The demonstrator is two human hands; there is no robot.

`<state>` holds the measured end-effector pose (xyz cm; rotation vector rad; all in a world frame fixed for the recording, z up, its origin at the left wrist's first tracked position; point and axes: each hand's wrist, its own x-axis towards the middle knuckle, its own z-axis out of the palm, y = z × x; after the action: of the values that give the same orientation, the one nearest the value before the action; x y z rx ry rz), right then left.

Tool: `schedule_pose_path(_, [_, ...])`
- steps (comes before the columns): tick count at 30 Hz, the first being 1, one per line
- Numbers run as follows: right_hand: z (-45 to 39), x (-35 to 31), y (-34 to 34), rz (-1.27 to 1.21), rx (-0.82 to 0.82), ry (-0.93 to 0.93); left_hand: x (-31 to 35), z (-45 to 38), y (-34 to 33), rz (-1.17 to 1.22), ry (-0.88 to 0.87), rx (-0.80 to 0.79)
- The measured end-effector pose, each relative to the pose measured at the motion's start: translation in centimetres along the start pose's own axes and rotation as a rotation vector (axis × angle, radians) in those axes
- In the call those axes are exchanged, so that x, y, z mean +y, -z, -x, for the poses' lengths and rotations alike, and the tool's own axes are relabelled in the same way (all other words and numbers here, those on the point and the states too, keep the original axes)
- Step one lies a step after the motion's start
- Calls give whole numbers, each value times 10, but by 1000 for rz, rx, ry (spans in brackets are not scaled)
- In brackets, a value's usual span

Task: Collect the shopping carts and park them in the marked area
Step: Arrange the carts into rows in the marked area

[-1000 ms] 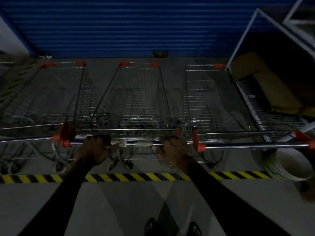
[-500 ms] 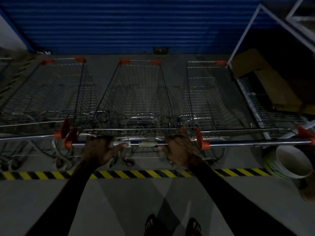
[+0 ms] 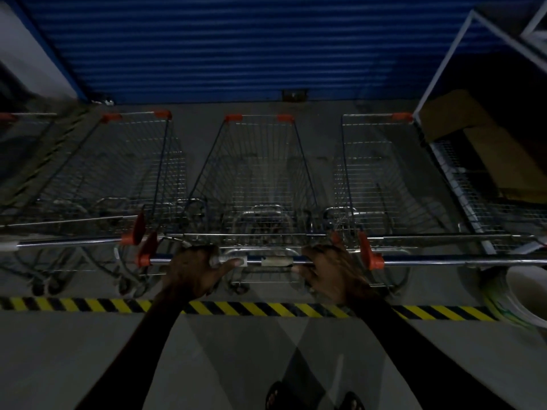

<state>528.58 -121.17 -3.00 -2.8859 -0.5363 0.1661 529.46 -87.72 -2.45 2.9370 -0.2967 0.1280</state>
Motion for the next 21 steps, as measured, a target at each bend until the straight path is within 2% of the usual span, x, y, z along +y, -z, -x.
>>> schedule_pose_path(9, [-3, -16, 17, -11, 49, -74, 2, -16, 3, 24, 1, -29])
schedule_pose_path(17, [11, -28, 10, 20, 103, -75, -21, -9, 1, 82, -59, 61])
schedule_pose_path(21, [28, -38, 9, 21, 197, -93, -34, 5, 1, 164, -97, 123])
